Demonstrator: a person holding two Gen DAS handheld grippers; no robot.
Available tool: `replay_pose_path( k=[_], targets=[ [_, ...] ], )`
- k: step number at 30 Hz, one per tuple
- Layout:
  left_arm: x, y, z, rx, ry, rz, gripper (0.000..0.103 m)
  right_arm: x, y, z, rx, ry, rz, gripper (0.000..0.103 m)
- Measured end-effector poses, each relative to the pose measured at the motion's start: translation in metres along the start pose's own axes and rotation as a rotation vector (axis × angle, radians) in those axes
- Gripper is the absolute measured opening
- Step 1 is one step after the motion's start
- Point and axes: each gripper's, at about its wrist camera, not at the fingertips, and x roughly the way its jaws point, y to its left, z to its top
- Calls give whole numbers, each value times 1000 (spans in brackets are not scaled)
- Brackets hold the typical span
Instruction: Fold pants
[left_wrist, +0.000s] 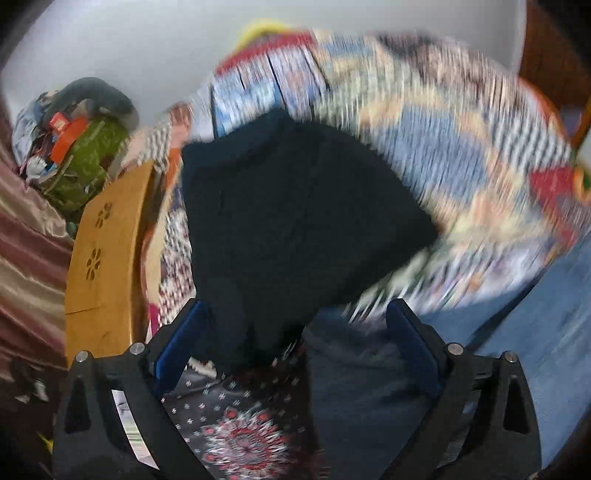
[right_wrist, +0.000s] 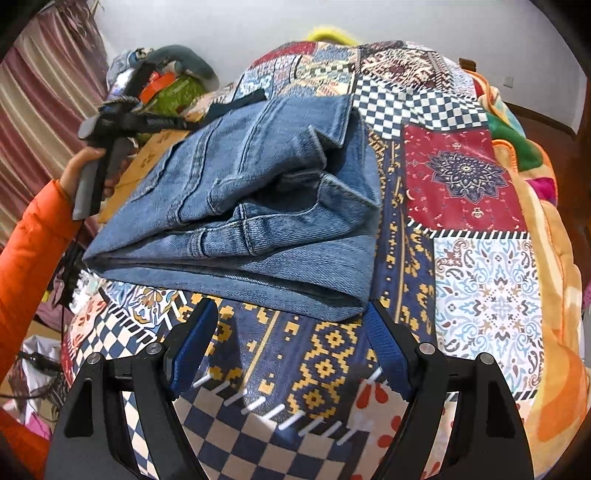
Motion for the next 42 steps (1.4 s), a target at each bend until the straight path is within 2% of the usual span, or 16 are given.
replay_pose_path(
  k=[4,14,16,20,24,29,33,39,42],
  targets=[
    [6,18,-24,-54,9,-72,99,11,-3,11,-15,24,-20,80],
    [-12,36,-94,-114,57,-112,99,28,-28,49,32,8,-46,80],
    [-20,36,-112,-109,78,-145,99,24,-31,51,40,-9,-49,80],
    [-46,24,-145,-85,70,-153,99,8,-27,48,28,-41,-54,80],
    [-72,8,-170,-101,57,-179,99,-6,-21,44,8,-71,-56,80],
    [-95,-9,-185,-124,40,-217,95,-19,-7,33,-24,-75,-18,80],
    [-110,-25,-189,-89,19,-264,95,-23,12,19,-73,-70,24,80],
    [-125,-34,-191,-72,-61,-205,95,-4,23,-2,-150,-33,-9,77],
    [-135,-27,-185,-86,-102,-192,95,-2,12,-2,-103,-17,39,77]
  ],
)
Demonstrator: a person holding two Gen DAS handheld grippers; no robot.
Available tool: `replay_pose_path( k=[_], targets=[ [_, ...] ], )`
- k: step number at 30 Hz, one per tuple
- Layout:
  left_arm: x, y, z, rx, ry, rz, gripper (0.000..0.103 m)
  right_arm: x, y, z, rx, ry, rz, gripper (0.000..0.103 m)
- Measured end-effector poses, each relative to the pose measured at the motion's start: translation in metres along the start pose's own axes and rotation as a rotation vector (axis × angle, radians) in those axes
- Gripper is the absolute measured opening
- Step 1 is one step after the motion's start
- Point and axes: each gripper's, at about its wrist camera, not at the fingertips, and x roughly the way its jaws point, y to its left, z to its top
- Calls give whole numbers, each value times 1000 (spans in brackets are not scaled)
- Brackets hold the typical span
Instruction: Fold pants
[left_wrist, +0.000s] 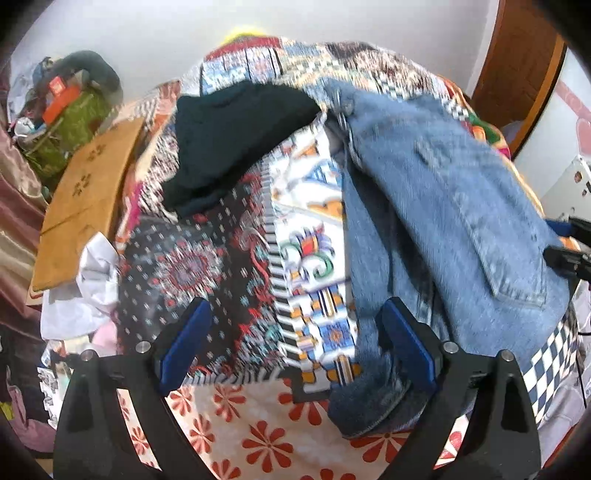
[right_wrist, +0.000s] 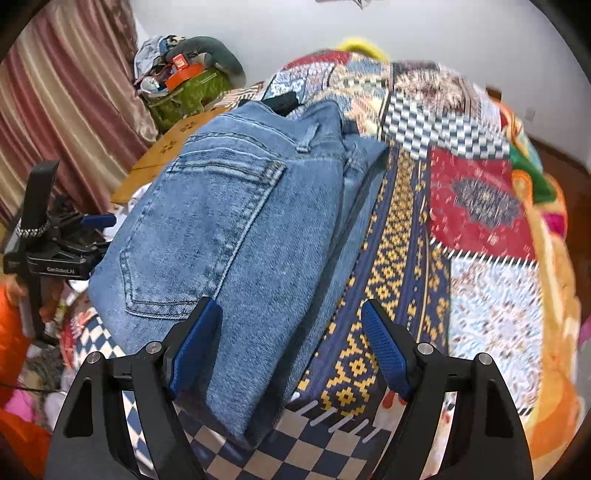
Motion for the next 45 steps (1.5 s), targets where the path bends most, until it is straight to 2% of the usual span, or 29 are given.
replay_pose_path(
  k=[3,8,11,13,15,20,23,24,25,26,27,30,31,32,35,37,39,41,45],
  targets=[
    [-9,8,20,-23,-63,10,95,-6,-3,10,-6,-3,-10,73],
    [-6,9,74,-21,-149,-37,95,-17,-5,39,-33,-93,-60,72],
    [4,3,102,-8,-174,-52,95,-11,-11,64,-38,-130,-69,60],
    [18,-1,122,2,-180,-88,95,0,-16,79,-24,-131,-55,57],
    [33,-4,137,1,-164,-118,95,12,-20,93,-9,-124,-44,47],
    [79,-13,160,0,-70,-224,73,56,-28,123,-3,-71,-19,41],
    [97,-22,162,12,-31,-263,66,73,-33,131,-4,-49,-4,33],
    [99,-24,162,17,-25,-274,65,79,-35,135,1,-42,15,30],
    [102,-27,163,25,-22,-288,59,85,-37,138,10,-36,54,27],
    [102,-30,164,37,-21,-291,54,86,-37,139,11,-32,77,18],
    [102,-33,165,49,-28,-280,53,88,-36,140,8,-31,87,18],
    [95,-39,166,96,-79,-248,40,79,-28,139,-64,-87,56,15],
    [92,-42,167,118,-110,-217,33,72,-25,138,-90,-118,39,15],
    [93,-43,168,127,-121,-191,31,67,-23,138,-108,-141,27,14],
    [111,-40,174,96,-103,-168,31,60,-22,139,-131,-191,-12,14],
    [126,-45,175,121,-97,-109,31,73,-26,138,-134,-161,-54,14],
    [136,-46,176,115,-78,-95,31,92,-29,136,-166,-124,-105,14],
    [138,-42,178,103,-74,-106,34,102,-35,137,-152,-88,-109,14],
    [125,-38,181,90,-81,-96,35,92,-37,143,-130,-62,-101,14]
  ],
)
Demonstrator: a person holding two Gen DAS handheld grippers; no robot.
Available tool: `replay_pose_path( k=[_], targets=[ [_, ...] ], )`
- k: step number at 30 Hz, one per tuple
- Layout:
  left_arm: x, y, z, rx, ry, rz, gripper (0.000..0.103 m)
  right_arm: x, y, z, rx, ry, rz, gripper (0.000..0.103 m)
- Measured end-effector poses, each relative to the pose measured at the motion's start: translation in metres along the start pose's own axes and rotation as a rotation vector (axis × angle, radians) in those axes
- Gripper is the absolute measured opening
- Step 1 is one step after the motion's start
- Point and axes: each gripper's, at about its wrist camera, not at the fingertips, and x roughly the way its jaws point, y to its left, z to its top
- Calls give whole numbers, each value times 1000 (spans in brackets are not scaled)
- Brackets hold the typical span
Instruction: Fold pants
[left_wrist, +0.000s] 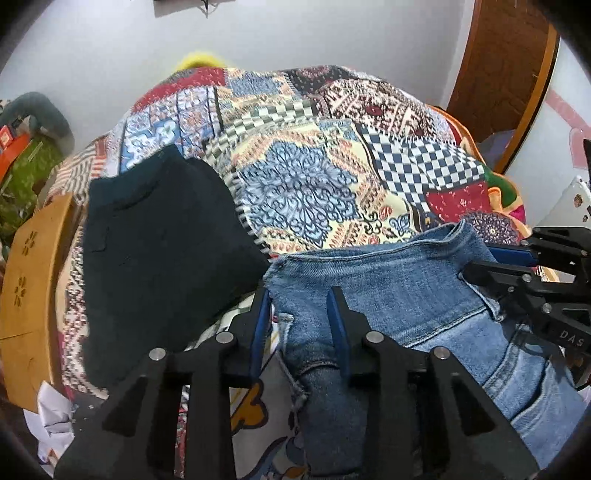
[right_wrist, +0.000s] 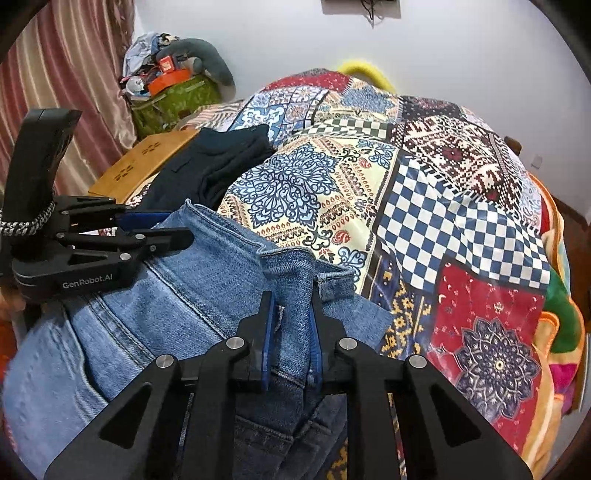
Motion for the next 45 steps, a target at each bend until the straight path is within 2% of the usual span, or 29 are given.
replay_pose_path(
  k=[4,7,9,12,14,16,18,19,21,25,29,33,36,38,42,45],
  targets=[
    [-33,3,1,-24,-45,25,35,-25,3,3,-15,6,-67,16],
    [-57,3,-4,-27,-72,20,35,-47,5,-1,-1,-7,-36,16],
    [-71,-1,-8,-23,-85,13,36,-58,9,-4,13,-16,-12,24],
    [-86,-8,-18,-9,-88,-7,47,-74,21,-10,19,-32,28,36],
    [-92,-15,-30,8,-88,-19,59,-81,31,-16,10,-38,43,44],
    [-88,-22,-41,31,-63,-16,63,-82,41,-23,-6,-30,55,50],
    [-78,-28,-56,66,-8,8,64,-75,48,-33,-28,1,56,51],
    [-73,-30,-65,84,10,21,64,-66,51,-41,-39,43,48,51],
    [-74,-32,-78,101,-11,27,64,-55,52,-55,-45,98,34,51],
    [-87,-26,-90,78,-14,17,64,-65,56,-72,-55,70,1,51],
    [-100,-20,-112,78,-7,17,66,-75,51,-82,-18,70,14,51],
    [-112,-12,-130,24,1,-12,66,-86,45,-96,30,64,28,51],
    [-114,-12,-147,30,36,25,67,-94,44,-108,55,57,27,52],
    [-115,-7,-161,1,19,16,67,-99,41,-115,78,56,33,52],
    [-117,3,-158,-66,32,-24,67,-105,38,-124,109,51,38,56],
    [-124,1,-149,-45,-3,50,67,-108,37,-122,117,54,39,56]
  ],
)
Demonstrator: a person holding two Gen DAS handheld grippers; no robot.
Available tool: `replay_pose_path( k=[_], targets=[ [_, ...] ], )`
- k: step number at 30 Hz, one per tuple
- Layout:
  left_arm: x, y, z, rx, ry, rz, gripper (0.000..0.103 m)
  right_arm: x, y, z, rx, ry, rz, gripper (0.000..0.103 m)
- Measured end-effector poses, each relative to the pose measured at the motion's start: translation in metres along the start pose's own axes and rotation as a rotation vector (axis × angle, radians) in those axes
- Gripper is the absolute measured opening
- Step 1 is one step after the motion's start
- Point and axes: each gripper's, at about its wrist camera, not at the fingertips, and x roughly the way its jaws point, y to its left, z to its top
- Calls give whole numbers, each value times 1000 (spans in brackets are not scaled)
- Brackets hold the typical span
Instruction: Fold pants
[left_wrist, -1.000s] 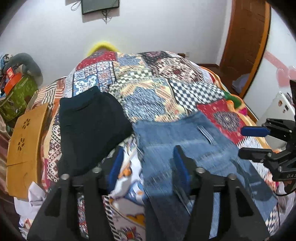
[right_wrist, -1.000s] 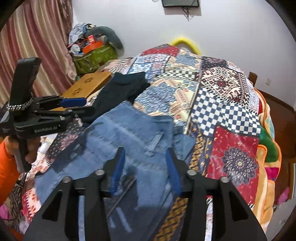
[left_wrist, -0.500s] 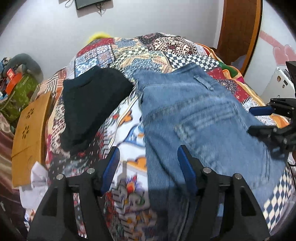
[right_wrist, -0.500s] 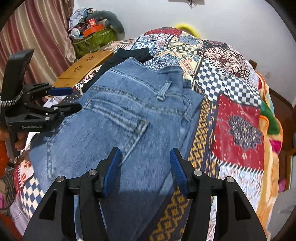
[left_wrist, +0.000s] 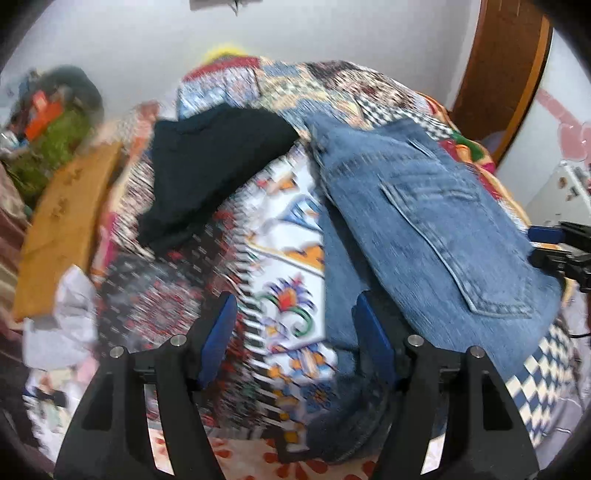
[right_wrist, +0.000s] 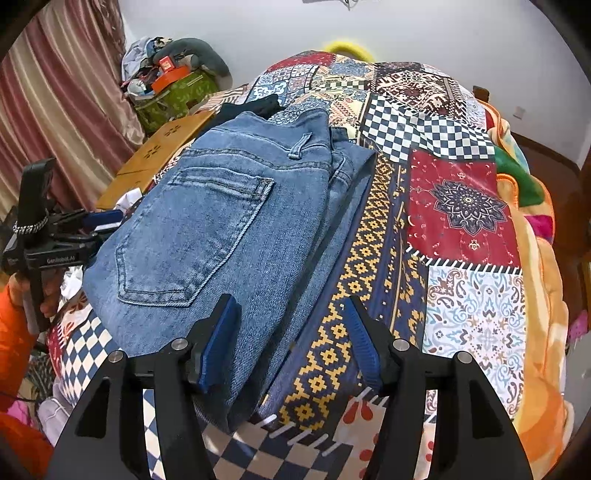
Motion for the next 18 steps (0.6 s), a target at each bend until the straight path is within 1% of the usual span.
replay_pose_path(
  k=[1,3,4,5,7,9,11,13,16,17,18],
  targets=[
    [-2,0,5,5,-15,18,68,-1,1,3,-4,0,-5,57],
    [-8,2,15,-7,-47,7,72,-4,3,5,-14,-6,-16,57],
    [-10,4,21,-14,-63,-12,79,-4,3,8,-20,-11,-25,57],
    [-13,3,28,-16,-85,-28,84,-4,3,9,-23,-16,-30,57],
    [-15,-1,38,1,-117,-41,87,-4,2,16,-17,-27,-25,60],
    [-14,-7,50,23,-130,-66,89,-3,0,21,-2,-39,-11,66],
    [-7,-11,58,34,-121,-99,91,0,-2,26,17,-53,5,68],
    [8,-17,66,54,-88,-125,91,7,-7,31,46,-50,27,69],
    [35,-21,71,74,-13,-130,91,24,-17,35,99,-13,57,69],
    [47,-20,72,77,24,-144,92,30,-20,35,113,2,64,69],
    [53,-19,71,76,39,-162,93,34,-22,35,122,15,69,69]
  ],
)
